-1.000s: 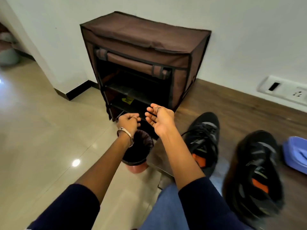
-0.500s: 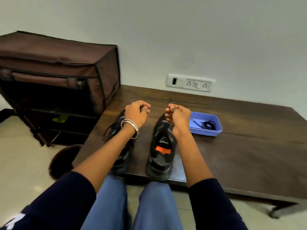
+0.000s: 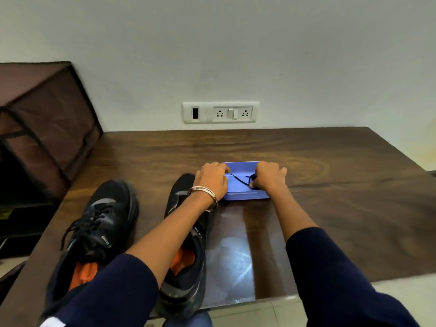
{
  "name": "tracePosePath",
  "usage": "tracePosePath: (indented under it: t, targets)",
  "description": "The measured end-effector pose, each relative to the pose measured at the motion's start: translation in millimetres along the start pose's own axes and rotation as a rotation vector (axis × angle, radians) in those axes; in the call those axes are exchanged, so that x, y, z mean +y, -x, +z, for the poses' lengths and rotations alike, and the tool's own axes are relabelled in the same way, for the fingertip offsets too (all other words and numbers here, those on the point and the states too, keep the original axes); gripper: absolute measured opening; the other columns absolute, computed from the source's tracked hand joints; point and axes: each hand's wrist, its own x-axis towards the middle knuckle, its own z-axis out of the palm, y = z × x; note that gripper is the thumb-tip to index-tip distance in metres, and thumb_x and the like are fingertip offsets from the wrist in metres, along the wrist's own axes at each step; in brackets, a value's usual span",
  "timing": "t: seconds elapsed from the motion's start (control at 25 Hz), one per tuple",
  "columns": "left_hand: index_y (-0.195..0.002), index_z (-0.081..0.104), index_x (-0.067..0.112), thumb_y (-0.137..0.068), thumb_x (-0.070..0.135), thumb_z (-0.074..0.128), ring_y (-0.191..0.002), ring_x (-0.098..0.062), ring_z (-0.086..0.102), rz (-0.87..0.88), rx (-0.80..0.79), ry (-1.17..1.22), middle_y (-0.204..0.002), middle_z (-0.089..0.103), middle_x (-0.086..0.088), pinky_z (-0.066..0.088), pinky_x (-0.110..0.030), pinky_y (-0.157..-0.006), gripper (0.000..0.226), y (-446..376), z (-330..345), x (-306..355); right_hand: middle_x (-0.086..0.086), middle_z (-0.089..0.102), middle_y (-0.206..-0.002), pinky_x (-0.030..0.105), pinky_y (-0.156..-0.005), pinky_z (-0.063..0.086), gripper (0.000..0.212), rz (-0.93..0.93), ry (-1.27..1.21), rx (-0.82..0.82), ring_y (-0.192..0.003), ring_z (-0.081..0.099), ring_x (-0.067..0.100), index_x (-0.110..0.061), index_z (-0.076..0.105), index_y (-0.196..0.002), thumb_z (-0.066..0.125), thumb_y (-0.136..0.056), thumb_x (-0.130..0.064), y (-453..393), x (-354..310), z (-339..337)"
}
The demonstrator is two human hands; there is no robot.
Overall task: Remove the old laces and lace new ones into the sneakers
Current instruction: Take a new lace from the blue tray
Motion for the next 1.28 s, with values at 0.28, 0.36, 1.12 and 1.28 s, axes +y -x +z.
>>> tracePosePath:
  t: [0.28, 0.36, 1.12, 1.28]
  targets:
    - [-0.099, 0.073, 0.016, -0.09, 0.009, 0.051, -0.101, -0.028, 0.058, 0.054, 0.131, 0.159, -0.104, 0.069, -0.004, 0.046, -0.038, -0.091, 0.025, -8, 7, -15, 0.0, 0.04, -0.062, 0.04, -0.096, 0.029, 0.034, -0.021, 0.135, 0.107, -0.084, 0.048, 0.029, -0.018, 0.033, -0.063, 0.054, -0.084, 0.0, -11, -8, 24]
    - [-0.097, 0.073, 0.013, -0.089, 0.005, 0.051, -0.098, -0.028, 0.059, 0.038, 0.193, 0.25, -0.102, 0.07, -0.006, 0.045, -0.035, -0.089, 0.026, -2, -1, -17, 0.002, 0.049, -0.067, 0.041, -0.091, 0.029, 0.017, 0.009, -0.013, 0.138, -0.089, 0.054, 0.031, -0.014, 0.049, -0.071, 0.058, -0.083, -0.005, -6, -10, 14]
    - [-0.112, 0.069, 0.019, -0.082, 0.011, 0.071, -0.071, -0.005, 0.052, 0.104, 0.394, 0.455, -0.093, 0.057, 0.0, 0.043, -0.007, -0.071, 0.031, 167, -105, -15, -0.005, 0.072, -0.086, 0.018, -0.073, 0.047, 0.022, -0.426, -0.617, 0.025, -0.063, 0.055, -0.007, -0.017, 0.076, -0.103, 0.072, -0.083, -0.008, 204, -38, -60]
    - [-0.085, 0.072, 0.014, -0.085, 0.016, 0.068, -0.079, -0.015, 0.056, 0.104, 0.263, 0.329, -0.093, 0.057, 0.001, 0.049, -0.03, -0.075, 0.004, 179, -104, -24, 0.001, 0.072, -0.086, 0.012, -0.065, 0.044, 0.021, -0.476, -0.69, -0.014, -0.06, 0.055, -0.006, -0.012, 0.075, -0.102, 0.067, -0.085, -0.003, 221, -41, -64]
